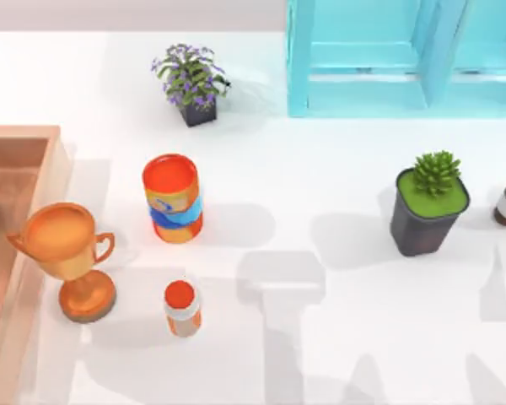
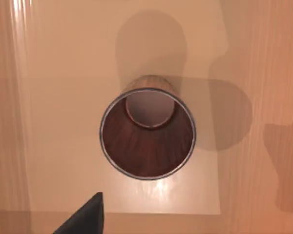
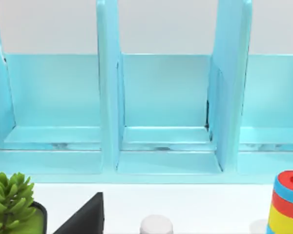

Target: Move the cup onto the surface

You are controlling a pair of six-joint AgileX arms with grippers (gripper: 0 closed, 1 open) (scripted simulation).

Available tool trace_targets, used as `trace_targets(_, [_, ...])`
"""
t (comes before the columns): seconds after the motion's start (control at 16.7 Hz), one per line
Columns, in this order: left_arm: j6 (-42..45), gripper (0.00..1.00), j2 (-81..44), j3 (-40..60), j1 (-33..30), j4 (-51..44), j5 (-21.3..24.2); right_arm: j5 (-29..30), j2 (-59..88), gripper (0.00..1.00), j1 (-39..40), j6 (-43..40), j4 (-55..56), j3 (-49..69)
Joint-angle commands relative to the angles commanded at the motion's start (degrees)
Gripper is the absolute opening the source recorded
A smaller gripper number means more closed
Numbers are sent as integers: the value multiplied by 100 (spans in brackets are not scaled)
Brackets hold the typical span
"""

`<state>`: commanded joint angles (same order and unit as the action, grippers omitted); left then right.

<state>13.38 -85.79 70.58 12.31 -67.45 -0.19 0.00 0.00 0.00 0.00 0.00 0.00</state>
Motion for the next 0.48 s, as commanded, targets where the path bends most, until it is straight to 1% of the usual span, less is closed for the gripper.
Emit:
trace_targets(0.12, [98, 100, -472, 458, 90, -450, -2, 0, 0, 100, 0, 0, 0, 0])
trace_targets(0.24, [157, 100, -717, 715, 144, -708, -2, 0, 0, 100, 0, 0, 0, 0])
trace_targets(0.48, [167, 100, -754, 756, 154, -750, -2, 0, 0, 100, 0, 0, 0, 0])
